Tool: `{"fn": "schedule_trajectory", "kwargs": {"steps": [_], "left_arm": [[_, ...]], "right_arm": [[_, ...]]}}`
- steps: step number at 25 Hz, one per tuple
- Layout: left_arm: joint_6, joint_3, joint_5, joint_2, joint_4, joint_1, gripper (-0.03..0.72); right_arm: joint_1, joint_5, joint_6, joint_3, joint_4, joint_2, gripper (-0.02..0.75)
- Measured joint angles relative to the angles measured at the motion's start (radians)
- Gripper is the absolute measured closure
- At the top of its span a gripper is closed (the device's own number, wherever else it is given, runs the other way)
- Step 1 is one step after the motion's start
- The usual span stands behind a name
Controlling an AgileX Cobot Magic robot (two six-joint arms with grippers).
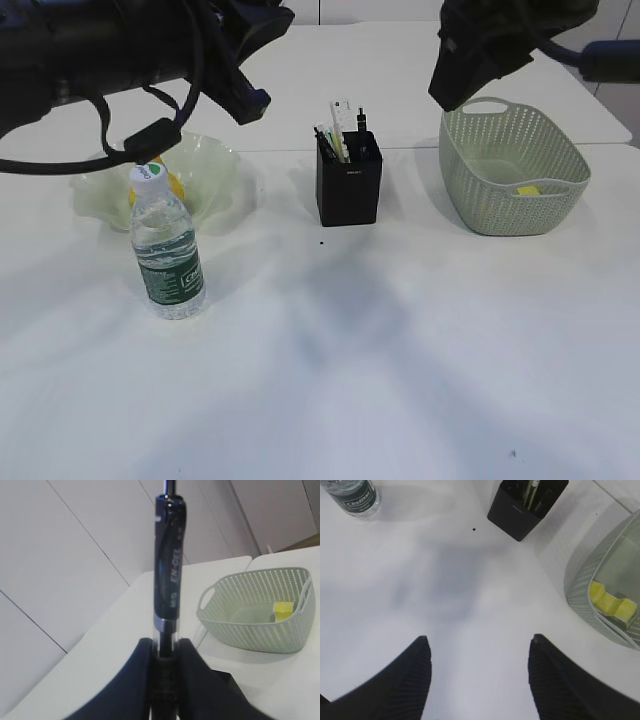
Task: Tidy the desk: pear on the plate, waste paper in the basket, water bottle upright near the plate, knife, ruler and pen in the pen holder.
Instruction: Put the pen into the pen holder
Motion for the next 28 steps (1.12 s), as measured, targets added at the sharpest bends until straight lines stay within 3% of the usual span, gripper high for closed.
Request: {"fn": "schedule_trajectory", "kwargs": {"steps": [5, 14, 20, 28], "left_arm": [[-0.036, -0.019, 0.020, 0.004, -0.043, 0.000, 0.617], [-0.132, -0.182, 0.080, 0.127, -0.125, 0.000, 0.617], [-0.268, -0.271, -0.025, 0.244, -0.128, -0.005, 0.617], [-0.344, -0.361, -0.163, 0.387, -0.125, -0.005, 0.617]], "right_arm": [[-0.023, 0.000, 0.033, 0.019, 0.000, -0.001, 0.280], [-0.059, 0.000, 0.055, 0.197, -0.021, -0.002, 0.279], [-0.059, 0.000, 0.057, 0.233, -0.038, -0.002, 0.278], [-0.059, -0.002, 0.060, 0.233, -0.042, -0.002, 0.278]]}}
